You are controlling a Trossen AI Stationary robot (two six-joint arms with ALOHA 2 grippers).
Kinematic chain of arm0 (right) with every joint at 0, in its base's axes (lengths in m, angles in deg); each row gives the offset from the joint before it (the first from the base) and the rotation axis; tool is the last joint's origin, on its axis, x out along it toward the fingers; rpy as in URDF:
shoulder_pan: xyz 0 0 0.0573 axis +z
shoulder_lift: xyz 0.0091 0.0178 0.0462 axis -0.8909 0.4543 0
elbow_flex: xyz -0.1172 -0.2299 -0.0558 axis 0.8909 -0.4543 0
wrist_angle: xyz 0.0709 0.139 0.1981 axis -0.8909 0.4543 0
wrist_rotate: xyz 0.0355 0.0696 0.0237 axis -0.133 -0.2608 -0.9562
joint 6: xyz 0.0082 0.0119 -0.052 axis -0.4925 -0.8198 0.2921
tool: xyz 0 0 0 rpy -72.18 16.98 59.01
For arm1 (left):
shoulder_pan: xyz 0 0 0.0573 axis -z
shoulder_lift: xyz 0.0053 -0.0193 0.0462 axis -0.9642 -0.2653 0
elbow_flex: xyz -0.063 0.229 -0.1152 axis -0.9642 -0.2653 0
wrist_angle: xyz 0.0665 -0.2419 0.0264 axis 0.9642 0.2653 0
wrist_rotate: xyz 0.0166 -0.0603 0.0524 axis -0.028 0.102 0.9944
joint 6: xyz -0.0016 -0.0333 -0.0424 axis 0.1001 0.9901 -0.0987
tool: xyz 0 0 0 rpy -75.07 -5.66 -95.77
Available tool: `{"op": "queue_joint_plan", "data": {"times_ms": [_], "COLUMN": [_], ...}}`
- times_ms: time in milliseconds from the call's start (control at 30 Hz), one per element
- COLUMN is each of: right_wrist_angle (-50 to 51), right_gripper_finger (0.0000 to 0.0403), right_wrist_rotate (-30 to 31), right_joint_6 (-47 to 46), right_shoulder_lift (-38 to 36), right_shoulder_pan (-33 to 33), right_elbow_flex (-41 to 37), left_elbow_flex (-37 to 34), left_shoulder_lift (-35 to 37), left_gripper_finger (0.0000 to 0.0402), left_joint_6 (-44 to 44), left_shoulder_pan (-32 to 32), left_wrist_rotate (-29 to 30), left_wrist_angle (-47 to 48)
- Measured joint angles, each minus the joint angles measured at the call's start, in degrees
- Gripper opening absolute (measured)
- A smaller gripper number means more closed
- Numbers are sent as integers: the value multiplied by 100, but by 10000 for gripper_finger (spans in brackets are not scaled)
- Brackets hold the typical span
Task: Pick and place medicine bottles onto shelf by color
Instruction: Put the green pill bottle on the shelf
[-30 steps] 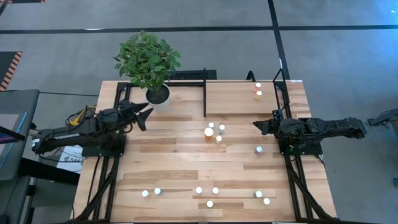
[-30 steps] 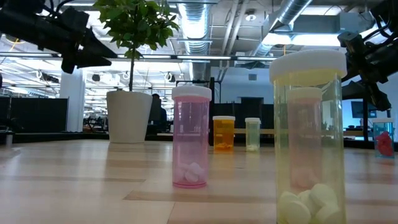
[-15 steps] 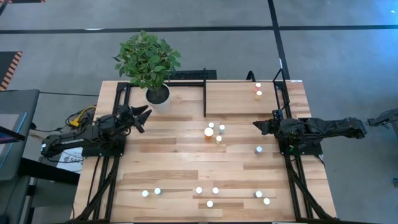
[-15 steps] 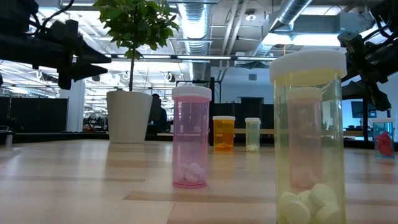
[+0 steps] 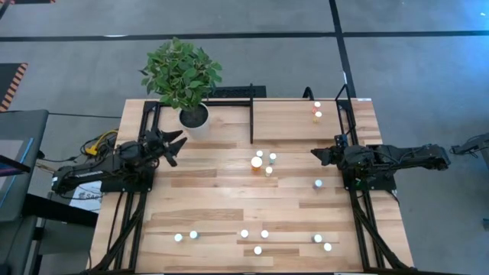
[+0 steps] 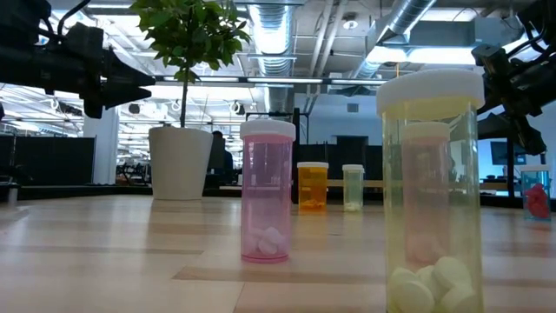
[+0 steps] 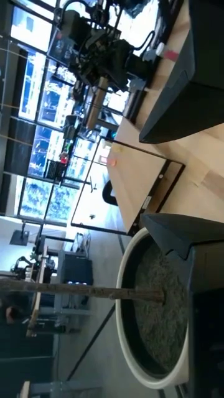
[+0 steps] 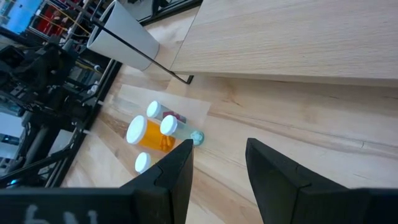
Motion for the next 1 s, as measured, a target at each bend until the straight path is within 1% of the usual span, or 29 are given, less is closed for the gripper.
{"op": "queue_joint_plan", "data": {"times_ms": [800, 867, 1000], "right_wrist_angle": [-19, -105, -53], "right_gripper_finger": [170, 170, 170], "right_wrist_rotate": [15, 147, 168], "right_joint_6": [10, 139, 331], "right_shoulder_lift": [0, -2, -2], "right_shoulder_pan": [0, 0, 0], "right_elbow_flex": [0, 0, 2], "left_elbow_flex": [0, 0, 0], "left_shoulder_lift": [-2, -2, -2], "left_gripper_finger": [181, 181, 181], "left_joint_6": [9, 11, 13], "left_shoulder_pan": [0, 0, 0], "left_wrist_rotate": [7, 8, 9], "left_wrist_angle": [4, 4, 4]}}
